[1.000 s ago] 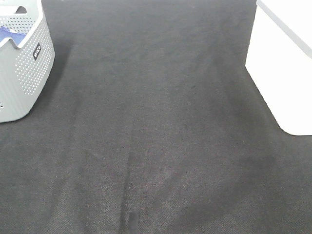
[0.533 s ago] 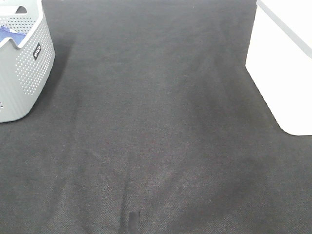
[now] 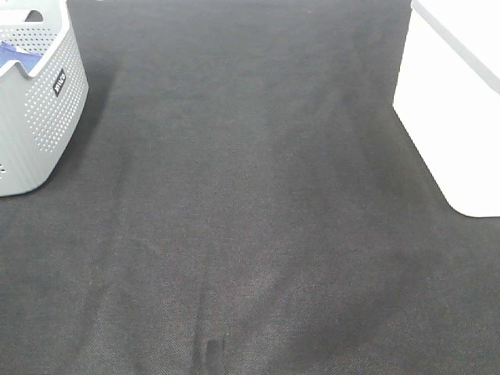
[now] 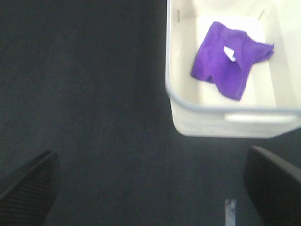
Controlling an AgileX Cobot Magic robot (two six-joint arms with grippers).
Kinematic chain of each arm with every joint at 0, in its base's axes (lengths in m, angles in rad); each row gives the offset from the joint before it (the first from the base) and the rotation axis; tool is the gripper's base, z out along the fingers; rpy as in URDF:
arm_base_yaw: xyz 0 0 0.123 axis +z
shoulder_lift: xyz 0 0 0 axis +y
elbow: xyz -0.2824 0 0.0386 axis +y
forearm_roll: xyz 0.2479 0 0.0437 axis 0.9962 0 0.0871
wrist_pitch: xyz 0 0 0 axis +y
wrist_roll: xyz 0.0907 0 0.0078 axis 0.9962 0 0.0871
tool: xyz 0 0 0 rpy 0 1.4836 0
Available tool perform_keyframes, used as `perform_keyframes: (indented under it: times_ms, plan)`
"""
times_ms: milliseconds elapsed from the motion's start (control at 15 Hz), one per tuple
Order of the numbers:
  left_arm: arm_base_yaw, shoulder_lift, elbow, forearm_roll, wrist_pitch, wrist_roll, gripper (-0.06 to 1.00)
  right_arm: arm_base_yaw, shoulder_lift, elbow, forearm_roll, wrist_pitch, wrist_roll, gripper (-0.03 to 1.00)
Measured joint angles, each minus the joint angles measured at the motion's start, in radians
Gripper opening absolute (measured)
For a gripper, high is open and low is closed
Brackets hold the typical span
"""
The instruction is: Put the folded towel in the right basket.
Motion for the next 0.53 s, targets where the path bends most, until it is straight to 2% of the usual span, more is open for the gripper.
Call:
perform_keyframes:
  times_ms: [200, 267, 333, 400, 533]
  plan:
    - [0.0, 0.0, 0.0, 0.0, 0.0, 0.0, 0.99, 0.0, -0.341, 0.32, -0.002, -0.036, 0.0, 0.97]
    - [0.0, 0.0, 0.0, 0.0, 0.0, 0.0, 0.99, 0.0, -0.421, 0.397, -0.005, -0.038, 0.0, 0.97]
    - [0.0, 0.0, 0.0, 0.0, 0.0, 0.0, 0.99, 0.0, -0.421, 0.397, -0.005, -0.038, 0.0, 0.97]
    - [0.0, 0.0, 0.0, 0.0, 0.0, 0.0, 0.99, 0.0, -0.552, 0.53, -0.031, -0.064, 0.0, 0.97]
    - [0.0, 0.0, 0.0, 0.0, 0.0, 0.0, 0.99, 0.0, -0.645, 0.632, -0.054, -0.087, 0.001, 0.97]
